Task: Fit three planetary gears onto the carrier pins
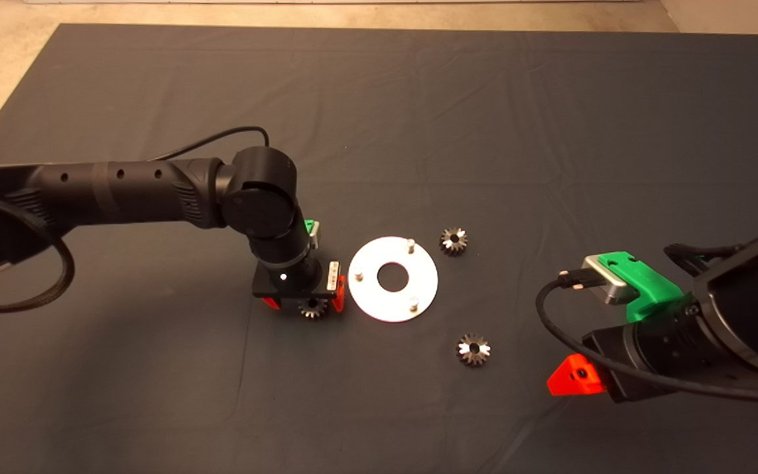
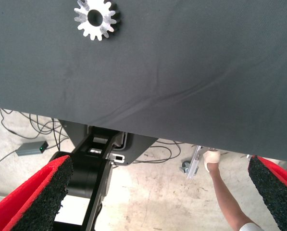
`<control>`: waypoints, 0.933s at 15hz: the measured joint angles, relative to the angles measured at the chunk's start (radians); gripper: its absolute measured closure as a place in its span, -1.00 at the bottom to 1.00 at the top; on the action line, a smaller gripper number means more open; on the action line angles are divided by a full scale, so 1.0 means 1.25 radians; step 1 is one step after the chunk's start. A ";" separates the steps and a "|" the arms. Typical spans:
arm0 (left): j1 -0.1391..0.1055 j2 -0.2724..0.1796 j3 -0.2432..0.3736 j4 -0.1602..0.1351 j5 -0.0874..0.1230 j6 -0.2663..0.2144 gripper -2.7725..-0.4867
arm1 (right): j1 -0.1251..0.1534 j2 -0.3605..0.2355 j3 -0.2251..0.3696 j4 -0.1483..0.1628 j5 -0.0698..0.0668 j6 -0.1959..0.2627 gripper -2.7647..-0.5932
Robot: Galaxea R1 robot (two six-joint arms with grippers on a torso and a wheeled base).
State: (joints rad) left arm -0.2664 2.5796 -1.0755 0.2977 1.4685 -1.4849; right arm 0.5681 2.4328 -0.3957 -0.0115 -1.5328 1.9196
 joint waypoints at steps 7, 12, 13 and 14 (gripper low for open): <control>0.013 0.000 0.001 0.006 -0.008 0.000 -0.40 | 0.000 0.000 0.000 0.000 0.000 0.000 -0.97; 0.013 0.000 0.001 0.010 -0.007 0.000 -0.30 | 0.000 0.000 0.000 0.000 0.000 0.000 -0.97; 0.013 0.000 0.001 0.012 -0.007 0.000 -0.30 | 0.000 0.000 0.000 0.000 0.000 0.000 -0.97; 0.013 0.000 0.001 0.015 -0.007 0.000 -0.30 | 0.000 0.000 0.000 0.000 0.000 0.000 -0.97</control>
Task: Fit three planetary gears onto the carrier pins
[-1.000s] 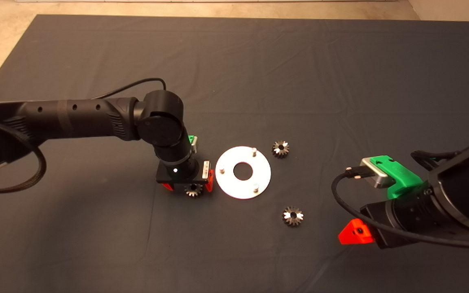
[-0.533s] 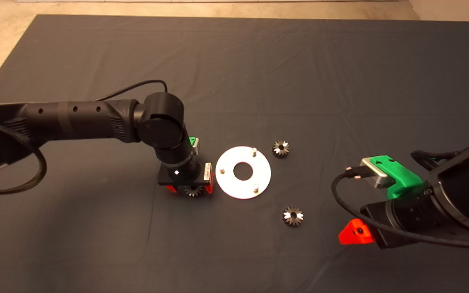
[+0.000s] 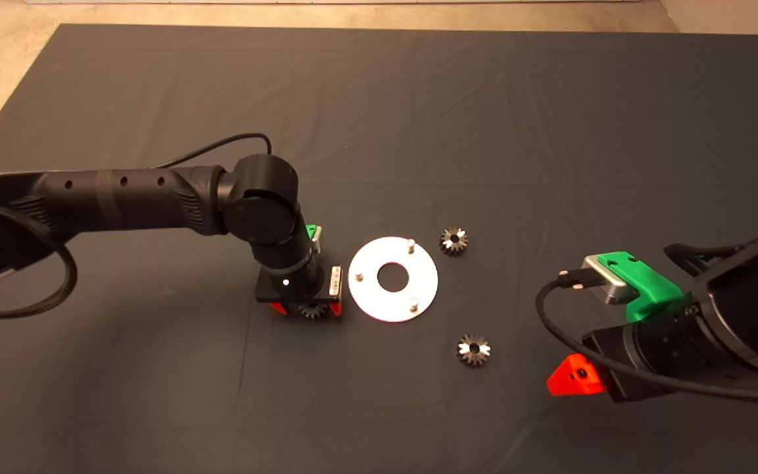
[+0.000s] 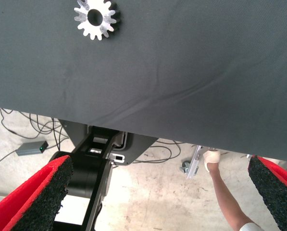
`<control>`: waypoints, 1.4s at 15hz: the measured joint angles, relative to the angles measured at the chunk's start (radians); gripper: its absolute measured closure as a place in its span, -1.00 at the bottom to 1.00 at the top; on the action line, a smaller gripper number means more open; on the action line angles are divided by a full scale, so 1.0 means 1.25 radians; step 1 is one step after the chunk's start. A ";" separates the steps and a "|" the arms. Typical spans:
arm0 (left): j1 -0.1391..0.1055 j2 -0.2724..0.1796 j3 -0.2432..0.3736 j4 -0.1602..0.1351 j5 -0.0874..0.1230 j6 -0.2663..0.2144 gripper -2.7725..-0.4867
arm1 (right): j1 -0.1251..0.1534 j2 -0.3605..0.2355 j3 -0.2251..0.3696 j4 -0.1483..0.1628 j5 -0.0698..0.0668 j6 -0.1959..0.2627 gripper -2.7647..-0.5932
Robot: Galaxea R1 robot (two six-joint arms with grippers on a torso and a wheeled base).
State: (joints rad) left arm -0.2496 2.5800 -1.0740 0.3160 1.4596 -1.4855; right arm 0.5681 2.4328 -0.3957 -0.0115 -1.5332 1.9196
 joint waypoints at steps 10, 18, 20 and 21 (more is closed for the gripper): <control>0.002 0.021 0.002 0.020 0.034 -0.002 -0.19 | 0.000 0.000 0.000 0.000 0.000 0.000 -0.97; 0.005 0.045 0.002 0.039 0.048 -0.005 -0.19 | 0.000 0.000 0.000 0.000 0.000 0.000 -0.97; 0.005 0.043 0.002 0.041 0.048 -0.005 -0.16 | -0.001 0.000 0.000 0.000 0.000 0.000 -0.97; 0.005 0.041 0.002 0.042 0.049 -0.005 -0.05 | 0.000 0.000 0.000 0.000 0.000 0.000 -0.97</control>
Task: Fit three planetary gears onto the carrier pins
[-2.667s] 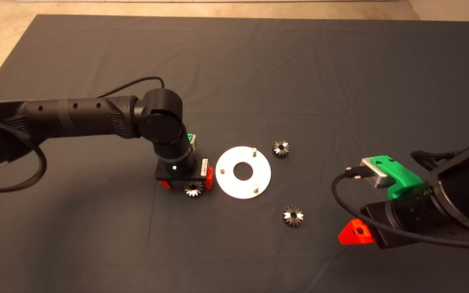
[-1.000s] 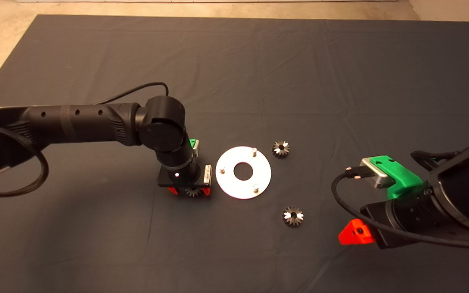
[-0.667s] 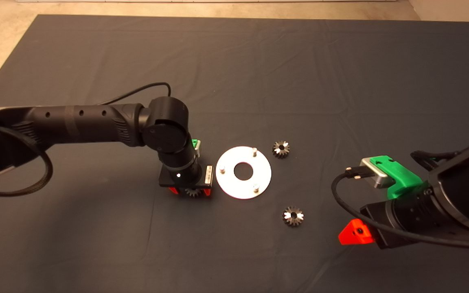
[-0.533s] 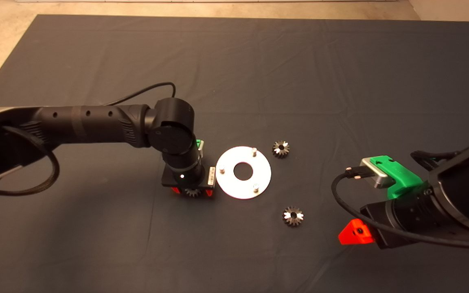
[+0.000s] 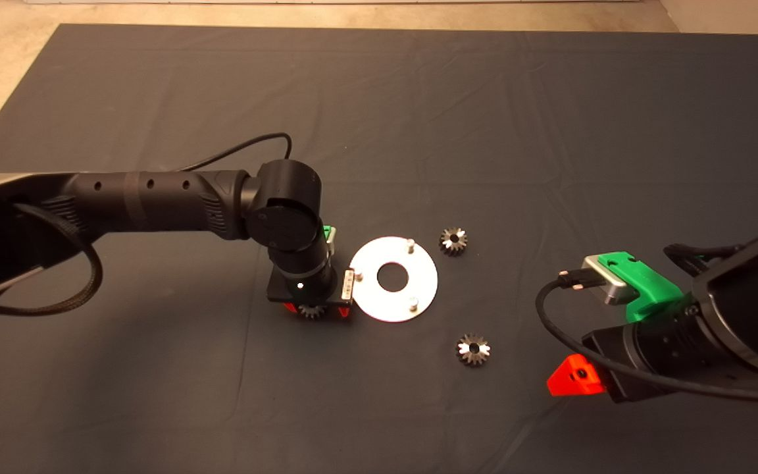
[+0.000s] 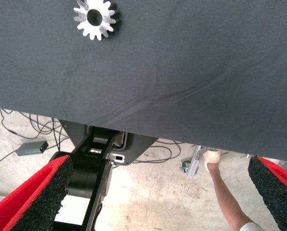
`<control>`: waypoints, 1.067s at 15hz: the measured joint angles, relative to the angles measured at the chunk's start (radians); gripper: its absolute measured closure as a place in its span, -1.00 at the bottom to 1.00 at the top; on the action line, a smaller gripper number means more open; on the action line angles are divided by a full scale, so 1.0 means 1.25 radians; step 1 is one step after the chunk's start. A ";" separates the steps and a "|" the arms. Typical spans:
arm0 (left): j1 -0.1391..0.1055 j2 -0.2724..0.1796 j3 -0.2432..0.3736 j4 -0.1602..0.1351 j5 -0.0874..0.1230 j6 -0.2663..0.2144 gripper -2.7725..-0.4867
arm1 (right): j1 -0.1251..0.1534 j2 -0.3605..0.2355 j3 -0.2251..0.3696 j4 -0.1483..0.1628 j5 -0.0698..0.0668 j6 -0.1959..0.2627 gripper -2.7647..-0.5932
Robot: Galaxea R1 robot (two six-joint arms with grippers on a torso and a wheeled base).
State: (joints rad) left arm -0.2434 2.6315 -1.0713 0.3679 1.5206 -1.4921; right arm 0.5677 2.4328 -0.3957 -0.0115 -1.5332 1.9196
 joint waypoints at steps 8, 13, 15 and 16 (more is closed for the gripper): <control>0.000 0.000 0.000 0.002 0.010 0.001 0.21 | -0.002 0.000 0.000 0.000 0.000 0.000 -0.97; 0.000 -0.002 0.000 0.003 0.012 0.002 0.36 | -0.002 0.000 0.000 0.000 0.000 0.000 -0.97; 0.000 -0.002 -0.002 0.003 0.013 0.004 0.44 | -0.002 0.000 0.000 0.000 0.000 0.000 -0.97; 0.000 -0.002 -0.002 0.003 0.013 0.004 0.44 | -0.002 0.000 0.000 0.000 0.000 0.000 -0.97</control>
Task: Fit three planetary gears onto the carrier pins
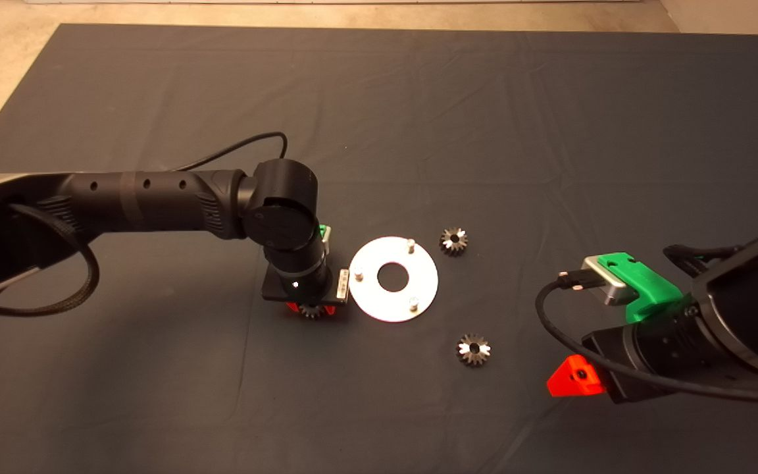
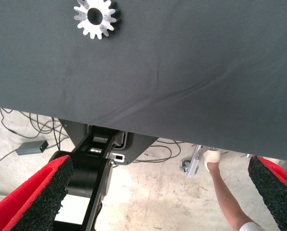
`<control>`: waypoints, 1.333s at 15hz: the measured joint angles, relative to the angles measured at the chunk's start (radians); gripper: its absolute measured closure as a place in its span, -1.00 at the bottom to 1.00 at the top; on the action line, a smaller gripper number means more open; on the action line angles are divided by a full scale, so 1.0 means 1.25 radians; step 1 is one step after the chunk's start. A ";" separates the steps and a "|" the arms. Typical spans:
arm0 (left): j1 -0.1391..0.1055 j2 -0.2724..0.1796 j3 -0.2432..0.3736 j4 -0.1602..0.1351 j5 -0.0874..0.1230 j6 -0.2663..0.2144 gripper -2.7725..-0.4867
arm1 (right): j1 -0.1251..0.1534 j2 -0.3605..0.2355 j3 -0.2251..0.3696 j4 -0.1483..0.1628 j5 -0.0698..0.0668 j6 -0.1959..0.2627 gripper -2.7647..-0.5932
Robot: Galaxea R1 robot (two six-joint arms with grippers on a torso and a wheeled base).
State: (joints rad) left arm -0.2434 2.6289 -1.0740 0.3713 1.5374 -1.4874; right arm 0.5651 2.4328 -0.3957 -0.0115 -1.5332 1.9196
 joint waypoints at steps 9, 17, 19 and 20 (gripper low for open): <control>0.000 0.000 -0.001 0.000 0.000 0.000 0.53 | 0.000 0.000 0.000 0.000 0.000 0.000 -0.97; -0.001 -0.016 -0.002 -0.002 -0.022 0.000 0.61 | 0.000 0.000 0.000 0.000 0.000 0.000 -0.97; -0.001 -0.026 0.004 -0.002 -0.033 0.000 0.62 | 0.000 0.000 0.000 0.000 0.000 0.000 -0.97; -0.001 -0.031 0.010 -0.002 -0.038 0.000 0.63 | 0.000 0.000 0.000 0.000 0.000 0.000 -0.97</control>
State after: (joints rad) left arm -0.2443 2.5896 -1.0618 0.3689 1.4904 -1.4874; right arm 0.5647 2.4332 -0.3957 -0.0115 -1.5332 1.9196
